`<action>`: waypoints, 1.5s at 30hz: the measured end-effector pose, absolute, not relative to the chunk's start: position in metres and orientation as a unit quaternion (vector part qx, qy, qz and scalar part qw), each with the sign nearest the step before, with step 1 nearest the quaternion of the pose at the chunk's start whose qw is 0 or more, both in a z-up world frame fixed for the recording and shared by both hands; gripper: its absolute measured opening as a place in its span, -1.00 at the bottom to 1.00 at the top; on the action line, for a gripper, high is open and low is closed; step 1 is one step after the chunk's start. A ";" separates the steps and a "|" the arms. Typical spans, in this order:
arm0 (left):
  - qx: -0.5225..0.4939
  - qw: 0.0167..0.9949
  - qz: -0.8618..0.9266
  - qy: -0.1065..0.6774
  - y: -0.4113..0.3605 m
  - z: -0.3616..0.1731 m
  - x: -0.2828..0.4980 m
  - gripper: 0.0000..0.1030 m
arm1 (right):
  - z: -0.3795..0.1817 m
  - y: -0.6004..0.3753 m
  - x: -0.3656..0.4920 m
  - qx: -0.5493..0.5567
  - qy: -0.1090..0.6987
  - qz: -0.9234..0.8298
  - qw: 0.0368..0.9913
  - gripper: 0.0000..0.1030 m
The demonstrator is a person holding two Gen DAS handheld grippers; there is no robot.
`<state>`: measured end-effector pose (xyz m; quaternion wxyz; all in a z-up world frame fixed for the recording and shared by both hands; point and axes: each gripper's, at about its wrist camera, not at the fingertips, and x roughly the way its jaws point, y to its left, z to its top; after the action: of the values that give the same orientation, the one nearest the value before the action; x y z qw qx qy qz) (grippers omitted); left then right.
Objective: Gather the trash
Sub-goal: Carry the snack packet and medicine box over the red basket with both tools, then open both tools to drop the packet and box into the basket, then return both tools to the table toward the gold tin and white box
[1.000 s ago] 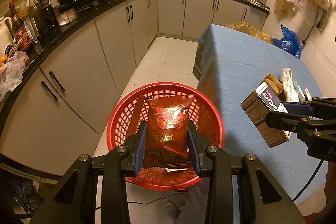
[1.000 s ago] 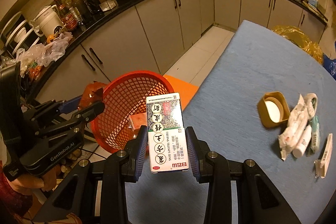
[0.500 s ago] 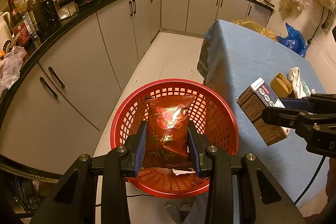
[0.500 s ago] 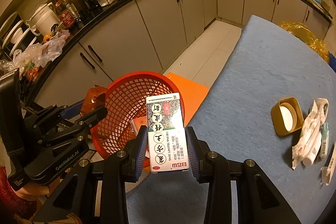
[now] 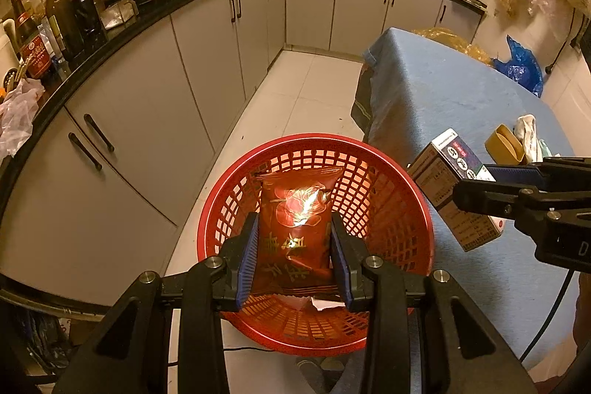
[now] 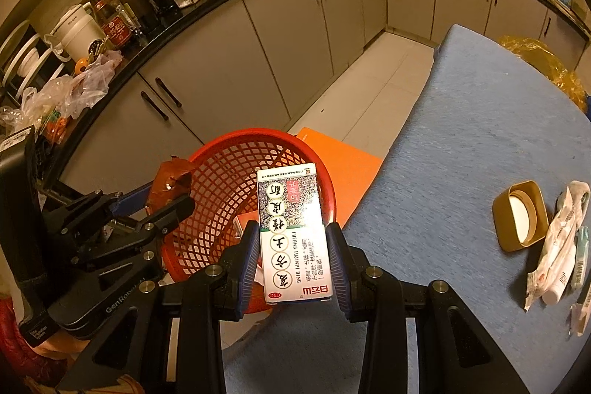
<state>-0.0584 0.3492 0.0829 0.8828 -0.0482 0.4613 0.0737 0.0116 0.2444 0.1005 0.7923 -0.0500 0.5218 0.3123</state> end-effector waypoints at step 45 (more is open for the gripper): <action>-0.050 0.892 0.076 0.442 0.344 0.094 -0.064 0.04 | 0.118 0.214 0.011 -0.003 0.510 0.299 0.806 -0.08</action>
<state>-0.0640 0.3441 0.0943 0.8923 -0.0499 0.4421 0.0760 0.0108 0.2140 0.1178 0.8064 -0.0027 0.5104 0.2987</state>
